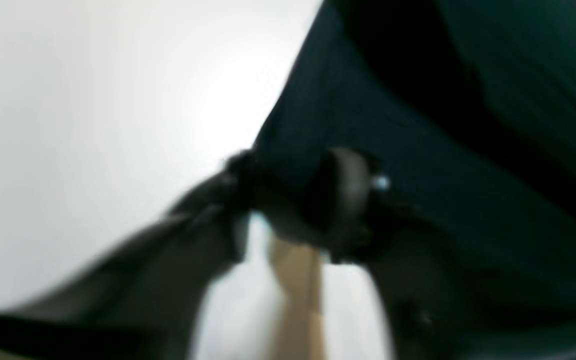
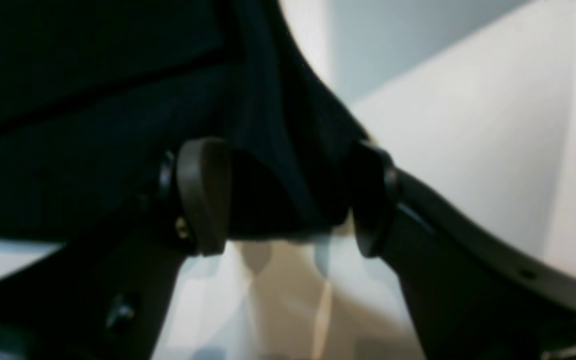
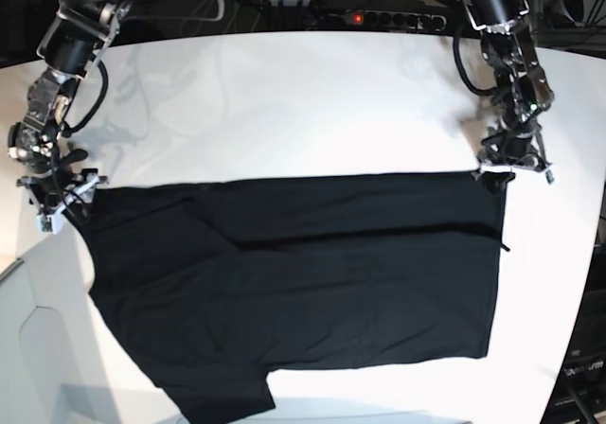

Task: Fold the T-shirt properly
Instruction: 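Lift the shirt with both grippers and drag it back toward the robot, then lay the shirt flat and open both grippers at its collar edge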

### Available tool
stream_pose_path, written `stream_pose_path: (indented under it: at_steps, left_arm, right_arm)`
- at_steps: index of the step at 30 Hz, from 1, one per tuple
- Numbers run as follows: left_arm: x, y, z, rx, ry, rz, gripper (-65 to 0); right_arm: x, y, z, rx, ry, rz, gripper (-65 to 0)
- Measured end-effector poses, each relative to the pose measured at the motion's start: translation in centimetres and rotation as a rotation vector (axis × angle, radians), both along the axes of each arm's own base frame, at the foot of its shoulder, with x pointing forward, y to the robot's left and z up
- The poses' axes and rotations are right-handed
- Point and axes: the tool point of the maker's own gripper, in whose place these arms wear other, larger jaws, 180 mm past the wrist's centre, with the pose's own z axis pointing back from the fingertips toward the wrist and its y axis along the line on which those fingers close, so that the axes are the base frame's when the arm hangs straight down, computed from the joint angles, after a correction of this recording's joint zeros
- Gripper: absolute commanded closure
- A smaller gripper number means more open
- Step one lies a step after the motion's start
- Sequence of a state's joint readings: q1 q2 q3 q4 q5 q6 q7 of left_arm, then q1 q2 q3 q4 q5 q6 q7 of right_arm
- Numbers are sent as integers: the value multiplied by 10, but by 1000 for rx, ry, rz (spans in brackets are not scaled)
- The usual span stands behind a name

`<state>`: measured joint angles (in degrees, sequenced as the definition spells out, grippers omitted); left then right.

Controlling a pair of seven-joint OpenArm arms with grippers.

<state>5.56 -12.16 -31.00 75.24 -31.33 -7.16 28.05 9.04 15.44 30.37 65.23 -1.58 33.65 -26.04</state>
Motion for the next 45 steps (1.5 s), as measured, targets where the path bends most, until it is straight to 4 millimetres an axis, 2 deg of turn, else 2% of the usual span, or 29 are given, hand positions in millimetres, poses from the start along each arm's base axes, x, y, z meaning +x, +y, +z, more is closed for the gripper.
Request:
stream_pose_path:
  at_steps: [2,5,7,10,11,14,17,21,24,30,32,35,38,40,45]
  left_arm:
    - [1,0,-4,-14,-2,6,-16]
    - [1,1,-6,-18,-5,13,-6]
    - [0,1,-6,-21,-3,13,-4]
    - [-5,2,-4,-17,5,11,-3]
    - [-7,0,-2,-15,8,2,-3]
    - [-13,-1,5,11,19,-8,-3]
    - [-5,-3,31,51,-41,-31,-3]
    - [11,-2,72,95,-146,-44,-3]
    - [17,-1,84,107,-174,-44,-3]
    - [49,-6,109,82,-211,-65,-3]
    - [58,-8,116,70,-226,-72,-3]
    - [72,-5,129,64,-259,-59,-3]
    - [80,-6,136,61,-280,-61,-3]
    - [80,-5,134,64,-274,-59,-3]
    - [76,-3,129,90,-246,-59,-3]
  right_arm:
    - [1,1,-3,19,-13,-5,-372]
    - [0,1,-4,21,-9,-5,-326]
    - [-4,1,-5,14,-7,1,-242]
    - [-13,3,-4,4,-4,31,-44]
    - [-16,4,-3,-3,-3,41,0]
    - [-28,5,0,-46,19,62,-2]
    - [-42,5,5,-92,42,82,0]
    - [-31,6,38,-152,-26,101,0]
    - [-21,3,55,-185,-13,97,0]
    - [28,-5,106,-224,-79,87,0]
    - [47,-6,117,-232,-77,96,0]
    - [82,2,134,-213,-83,117,0]
    - [110,5,163,-179,-127,112,0]
    - [113,-3,166,-181,-117,102,0]
    - [91,-9,135,-186,-28,93,0]
